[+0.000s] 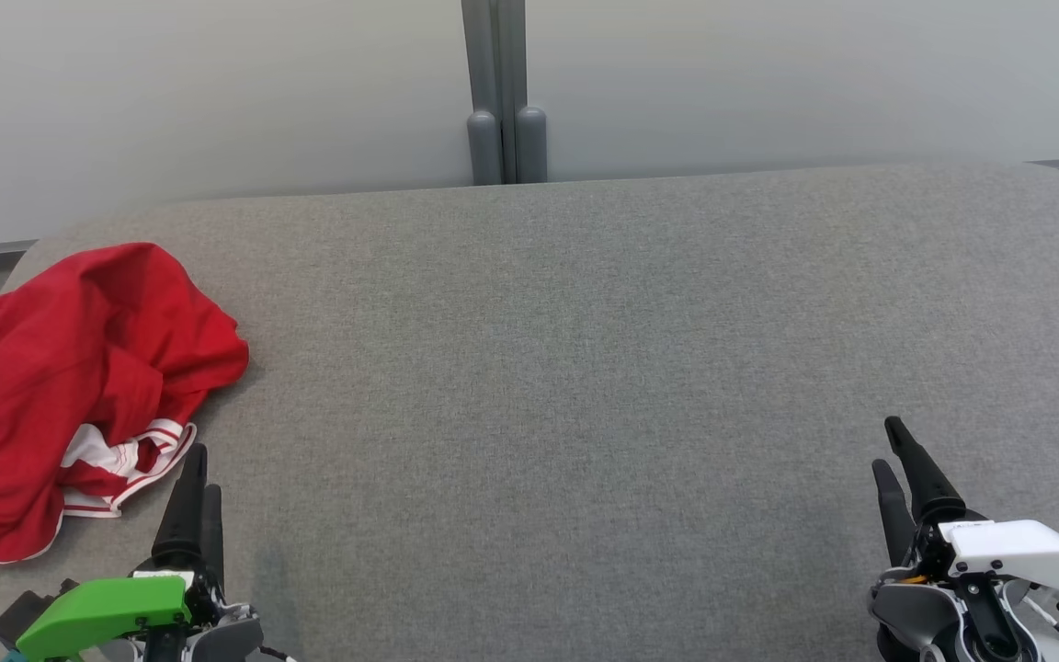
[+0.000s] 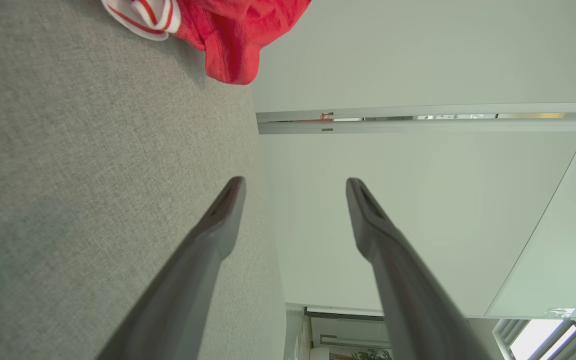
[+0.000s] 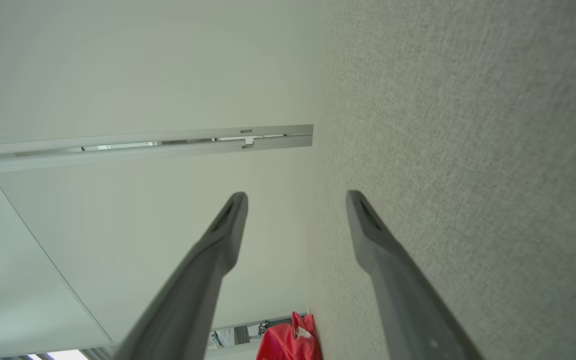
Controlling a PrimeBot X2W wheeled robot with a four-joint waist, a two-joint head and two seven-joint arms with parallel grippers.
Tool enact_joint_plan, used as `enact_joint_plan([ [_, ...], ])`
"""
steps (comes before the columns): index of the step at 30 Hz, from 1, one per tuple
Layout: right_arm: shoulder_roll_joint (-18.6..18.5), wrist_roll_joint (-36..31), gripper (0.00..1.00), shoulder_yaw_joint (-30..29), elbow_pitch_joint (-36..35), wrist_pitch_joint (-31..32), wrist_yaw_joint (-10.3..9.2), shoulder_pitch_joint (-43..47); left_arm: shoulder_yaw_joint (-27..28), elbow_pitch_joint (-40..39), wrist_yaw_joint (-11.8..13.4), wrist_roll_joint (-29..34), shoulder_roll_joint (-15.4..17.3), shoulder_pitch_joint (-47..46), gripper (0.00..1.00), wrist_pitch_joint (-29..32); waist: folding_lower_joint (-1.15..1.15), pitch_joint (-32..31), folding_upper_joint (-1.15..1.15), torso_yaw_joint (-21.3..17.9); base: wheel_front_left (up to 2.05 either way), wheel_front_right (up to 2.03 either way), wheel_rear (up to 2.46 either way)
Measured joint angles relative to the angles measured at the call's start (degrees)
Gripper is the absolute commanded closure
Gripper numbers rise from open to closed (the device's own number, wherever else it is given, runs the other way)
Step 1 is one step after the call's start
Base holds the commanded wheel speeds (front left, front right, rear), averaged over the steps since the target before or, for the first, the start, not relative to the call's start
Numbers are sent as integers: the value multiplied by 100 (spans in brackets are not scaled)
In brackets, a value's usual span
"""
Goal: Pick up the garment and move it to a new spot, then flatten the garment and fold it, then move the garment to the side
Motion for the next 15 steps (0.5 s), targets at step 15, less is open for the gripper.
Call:
enact_joint_plan([
  [15,-5,-1500,0,48,-75,-381,0,-1,-76,-75,120,1573,2,-2,0,-368,0,12,0,21,0,0,0],
])
